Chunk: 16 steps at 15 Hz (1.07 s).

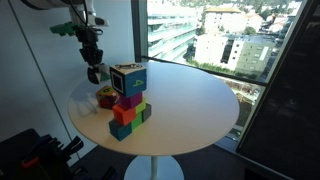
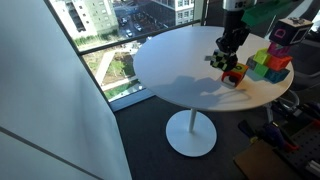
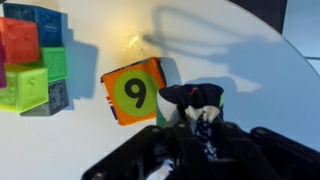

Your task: Pick up the block with the number one on it and put it on the block with the number four on it

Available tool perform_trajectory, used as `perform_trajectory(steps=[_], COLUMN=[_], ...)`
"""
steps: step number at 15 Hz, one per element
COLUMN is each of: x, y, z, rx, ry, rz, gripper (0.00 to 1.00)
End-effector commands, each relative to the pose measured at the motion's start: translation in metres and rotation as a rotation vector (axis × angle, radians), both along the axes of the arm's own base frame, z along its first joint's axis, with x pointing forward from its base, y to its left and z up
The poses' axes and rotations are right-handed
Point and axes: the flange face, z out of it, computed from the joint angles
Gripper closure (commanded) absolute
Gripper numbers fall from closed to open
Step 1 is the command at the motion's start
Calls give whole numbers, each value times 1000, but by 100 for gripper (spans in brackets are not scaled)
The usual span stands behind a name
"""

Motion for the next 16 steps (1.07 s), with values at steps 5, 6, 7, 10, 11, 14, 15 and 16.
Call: perform_trajectory(steps=[5,6,7,10,11,14,15,16], x=[-7,-8,-8,-9,-9,-11,-4,-4], y=[-23,-26,-29,-36,-38,-43,-36,-37], z=[31,32,34,38,39,42,36,36], rx=[1,0,4,14,19,32,3,4], ry=[30,19,10,-14,-22,-38,-17,-18], rz=[-24,-29,-36,-57,-63,-79,-79,-80], gripper=[91,92,92,92,92,92,92,79])
